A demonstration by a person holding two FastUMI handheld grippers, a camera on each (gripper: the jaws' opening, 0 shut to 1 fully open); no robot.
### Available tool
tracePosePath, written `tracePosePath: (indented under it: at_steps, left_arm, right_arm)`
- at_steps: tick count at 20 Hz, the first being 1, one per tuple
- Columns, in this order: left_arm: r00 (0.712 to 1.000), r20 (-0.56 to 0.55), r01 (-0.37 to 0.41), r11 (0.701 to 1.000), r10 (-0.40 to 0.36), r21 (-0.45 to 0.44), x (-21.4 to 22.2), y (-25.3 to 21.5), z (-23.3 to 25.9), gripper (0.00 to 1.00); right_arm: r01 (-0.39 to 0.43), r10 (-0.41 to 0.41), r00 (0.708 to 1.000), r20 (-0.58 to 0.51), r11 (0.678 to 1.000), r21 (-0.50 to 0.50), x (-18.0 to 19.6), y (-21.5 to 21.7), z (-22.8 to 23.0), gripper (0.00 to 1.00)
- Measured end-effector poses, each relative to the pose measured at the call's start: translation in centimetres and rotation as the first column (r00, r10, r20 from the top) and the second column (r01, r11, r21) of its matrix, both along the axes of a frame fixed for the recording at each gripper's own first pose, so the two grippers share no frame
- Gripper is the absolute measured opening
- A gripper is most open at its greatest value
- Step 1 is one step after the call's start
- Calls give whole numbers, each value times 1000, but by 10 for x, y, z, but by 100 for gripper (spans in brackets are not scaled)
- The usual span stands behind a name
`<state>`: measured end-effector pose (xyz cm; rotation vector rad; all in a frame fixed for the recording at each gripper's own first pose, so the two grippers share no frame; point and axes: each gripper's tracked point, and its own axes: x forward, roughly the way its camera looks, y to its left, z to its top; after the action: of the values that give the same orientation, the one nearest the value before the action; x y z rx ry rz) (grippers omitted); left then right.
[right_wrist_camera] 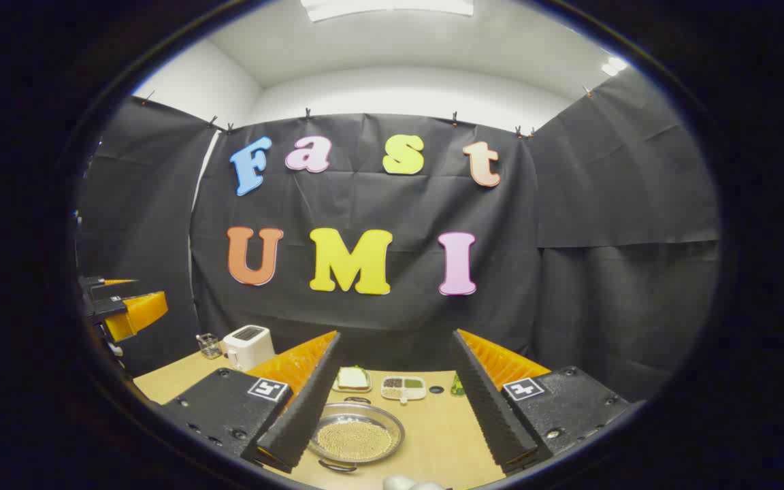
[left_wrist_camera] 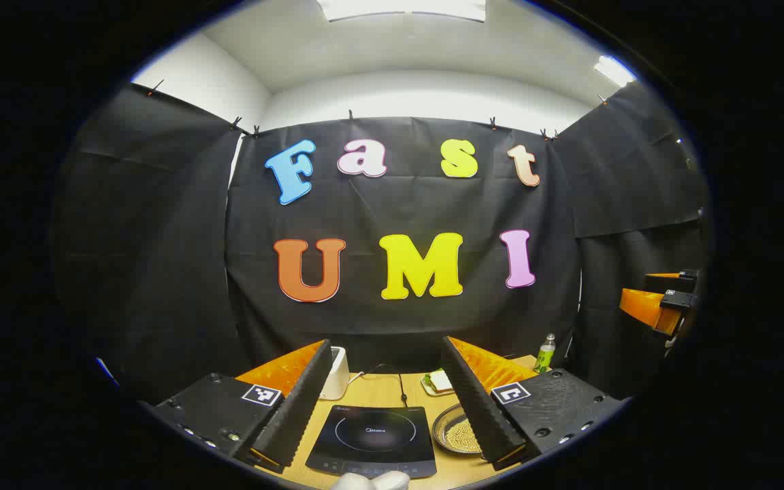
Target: First push the handle of the pot to place it horizontally, then grasp the pot with both hands and set it on the induction cooktop.
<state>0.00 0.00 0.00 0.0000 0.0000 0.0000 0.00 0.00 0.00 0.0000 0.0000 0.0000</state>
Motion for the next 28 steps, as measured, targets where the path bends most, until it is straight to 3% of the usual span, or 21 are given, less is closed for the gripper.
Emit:
tracePosePath:
  at_steps: [10, 16, 18, 19, 20, 21, 22, 23, 25, 28]
  left_arm:
    - [1000, 5, 1, 1000, -1, 7, -3, 7, -2, 96]
    - [1000, 3, -2, 1000, 2, 12, -5, 11, -4, 96]
    - [1000, 1, -5, 1000, 5, 17, -6, 13, -5, 96]
    - [1000, 0, -8, 1000, 8, 18, -6, 14, -6, 96]
    - [1000, -2, -9, 1000, 9, 18, -6, 14, -8, 96]
    - [1000, -3, -11, 1000, 12, 18, -7, 14, -8, 96]
    - [1000, -5, -14, 1000, 14, 19, -9, 17, -9, 96]
    - [1000, -6, -17, 1000, 17, 19, -10, 17, -9, 96]
    - [1000, -12, -26, 999, 27, 19, -11, 22, -13, 96]
    - [999, -24, -44, 999, 44, 20, -13, 28, -20, 96]
  right_arm:
    - [-9, 9, 1000, 8, 1000, -10, -1, 9, 4, 99]
    - [-66, 66, 998, -7, 998, 12, -2, 26, 3, 95]
    - [-86, 87, 996, -33, 996, 24, -2, 31, -1, 72]
    - [-86, 87, 995, -44, 996, 28, -1, 30, -3, 53]
    - [-101, 103, 993, -57, 994, 35, 0, 34, -6, 43]
    - [-110, 112, 991, -70, 993, 41, 2, 37, -10, 19]
    - [-143, 147, 986, -82, 988, 51, 1, 45, -14, 12]
    - [-164, 170, 980, -102, 984, 68, 2, 50, -18, 5]
    - [-207, 218, 966, -142, 974, 92, 5, 61, -31, 1]
    - [-249, 266, 942, -203, 963, 108, 16, 81, -59, 4]
